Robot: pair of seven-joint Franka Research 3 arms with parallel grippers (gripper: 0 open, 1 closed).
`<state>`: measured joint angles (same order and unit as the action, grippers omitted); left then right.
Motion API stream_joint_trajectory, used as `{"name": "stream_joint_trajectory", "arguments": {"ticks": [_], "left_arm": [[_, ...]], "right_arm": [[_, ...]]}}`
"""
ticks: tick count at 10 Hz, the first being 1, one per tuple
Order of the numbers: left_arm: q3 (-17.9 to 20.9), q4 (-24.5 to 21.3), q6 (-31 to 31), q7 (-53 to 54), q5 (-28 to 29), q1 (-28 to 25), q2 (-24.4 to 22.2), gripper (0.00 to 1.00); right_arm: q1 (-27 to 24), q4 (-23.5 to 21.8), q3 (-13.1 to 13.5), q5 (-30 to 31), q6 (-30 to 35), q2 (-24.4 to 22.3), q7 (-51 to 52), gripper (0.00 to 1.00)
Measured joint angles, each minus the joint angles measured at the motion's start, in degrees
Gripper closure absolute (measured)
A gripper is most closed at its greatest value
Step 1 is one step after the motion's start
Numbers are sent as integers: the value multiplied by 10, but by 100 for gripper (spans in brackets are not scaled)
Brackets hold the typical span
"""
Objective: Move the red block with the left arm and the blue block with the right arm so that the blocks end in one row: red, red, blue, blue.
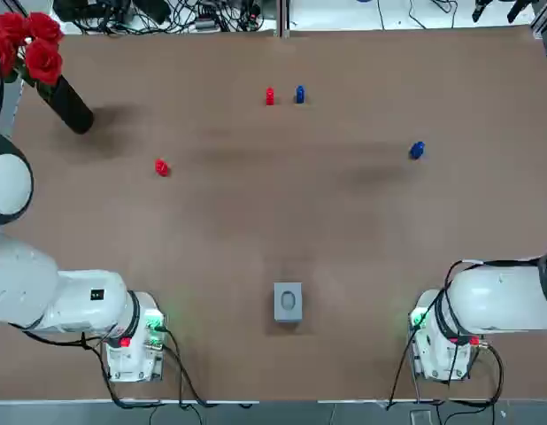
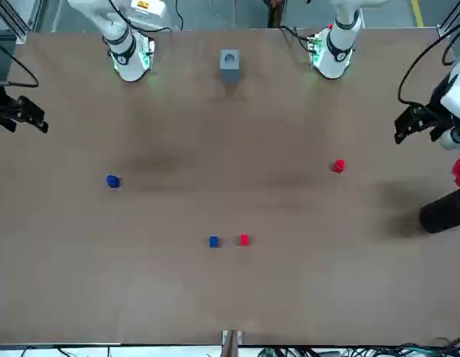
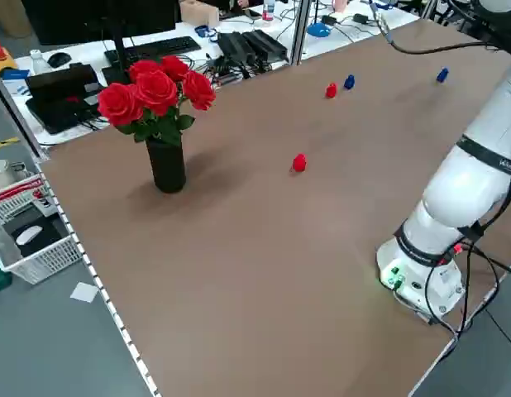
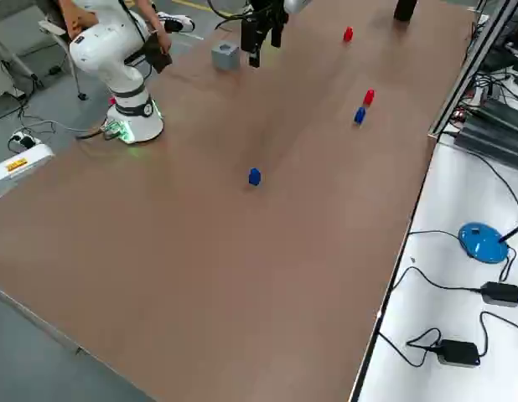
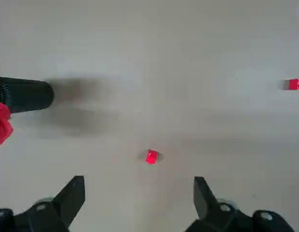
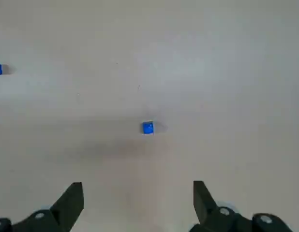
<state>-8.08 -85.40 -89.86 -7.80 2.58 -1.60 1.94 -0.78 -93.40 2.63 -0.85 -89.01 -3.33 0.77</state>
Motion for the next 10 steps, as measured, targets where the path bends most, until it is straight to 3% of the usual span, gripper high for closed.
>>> {"name": "stream_joint_trajectory", "arguments": {"ticks": [5,7,8,10], "left_arm": [[0,-4,3,3,0,0,0,1],[0,-33,-12,4,0,-1,0,1],[0,-66,-47,6,0,-1,-3,1],[0,-174,-146,8,0,-1,-22,1]], "right_arm": [[8,-23,-1,0,-12,-1,0,0],[7,-81,4,0,-72,0,-1,0],[6,-123,10,0,-120,2,-1,0],[5,-225,14,-1,-247,5,-1,0]]}}
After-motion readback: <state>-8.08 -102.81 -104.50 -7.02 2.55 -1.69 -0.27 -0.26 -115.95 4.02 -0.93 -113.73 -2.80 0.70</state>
